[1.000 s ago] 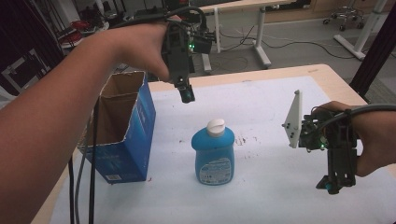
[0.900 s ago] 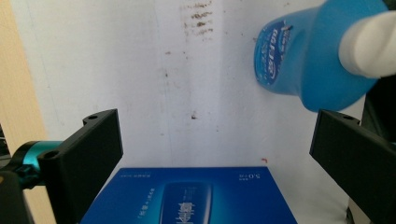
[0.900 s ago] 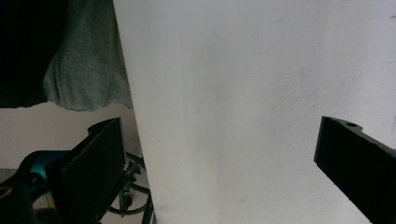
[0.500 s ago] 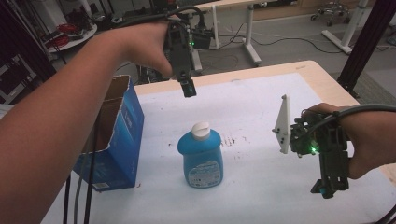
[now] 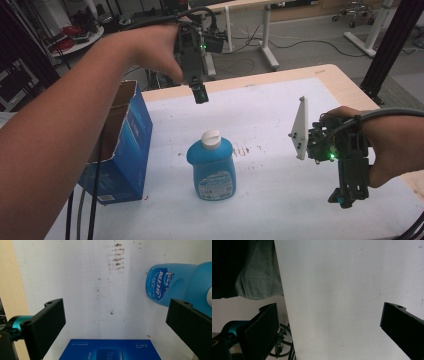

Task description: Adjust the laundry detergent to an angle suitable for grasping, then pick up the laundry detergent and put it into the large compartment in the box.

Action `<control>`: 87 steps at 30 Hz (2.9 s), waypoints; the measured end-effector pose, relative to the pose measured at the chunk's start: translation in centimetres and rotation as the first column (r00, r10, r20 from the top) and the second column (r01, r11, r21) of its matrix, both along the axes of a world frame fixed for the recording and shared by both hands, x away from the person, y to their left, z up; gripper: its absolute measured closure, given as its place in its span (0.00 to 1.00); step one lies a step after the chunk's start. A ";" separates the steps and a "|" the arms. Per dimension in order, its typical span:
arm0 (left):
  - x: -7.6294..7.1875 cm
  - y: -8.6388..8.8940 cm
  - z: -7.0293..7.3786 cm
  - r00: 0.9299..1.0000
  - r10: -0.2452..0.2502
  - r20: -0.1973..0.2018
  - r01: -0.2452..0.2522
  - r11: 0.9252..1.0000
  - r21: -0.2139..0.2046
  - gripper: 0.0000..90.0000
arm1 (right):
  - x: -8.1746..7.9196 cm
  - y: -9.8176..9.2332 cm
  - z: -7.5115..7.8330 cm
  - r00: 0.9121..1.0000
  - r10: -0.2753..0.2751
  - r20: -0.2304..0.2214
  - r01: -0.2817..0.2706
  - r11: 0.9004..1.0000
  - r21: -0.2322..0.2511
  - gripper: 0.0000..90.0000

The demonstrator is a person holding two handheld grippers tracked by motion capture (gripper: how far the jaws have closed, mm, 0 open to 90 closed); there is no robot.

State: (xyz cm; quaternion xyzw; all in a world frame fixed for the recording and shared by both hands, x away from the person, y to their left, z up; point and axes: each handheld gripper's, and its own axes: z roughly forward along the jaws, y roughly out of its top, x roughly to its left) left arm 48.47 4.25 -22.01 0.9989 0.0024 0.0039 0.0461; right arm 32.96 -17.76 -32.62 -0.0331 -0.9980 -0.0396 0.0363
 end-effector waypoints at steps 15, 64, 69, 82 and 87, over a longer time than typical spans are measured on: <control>0.0 1.0 0.4 1.000 0.011 0.010 -0.011 1.000 -0.005 0.03 | 0.3 0.7 0.3 1.000 0.005 0.009 -0.005 1.000 0.006 0.02; -8.4 2.7 2.1 1.000 -0.028 0.007 0.029 0.994 -0.104 0.03 | 2.7 0.1 1.2 0.999 -0.031 0.032 0.030 0.999 0.016 0.02; -9.2 2.5 0.1 0.999 -0.032 -0.009 0.031 0.992 -0.120 0.03 | 2.4 0.2 1.3 0.999 -0.036 0.037 0.035 0.999 0.015 0.02; -9.7 2.4 -2.5 0.999 -0.031 -0.032 0.026 0.992 -0.127 0.03 | 2.2 0.2 1.4 0.998 -0.036 0.045 0.036 0.999 0.015 0.02; -9.8 2.5 -3.4 0.999 -0.022 -0.041 0.017 0.992 -0.121 0.03 | 2.2 0.2 1.4 0.998 -0.037 0.043 0.037 0.999 0.013 0.02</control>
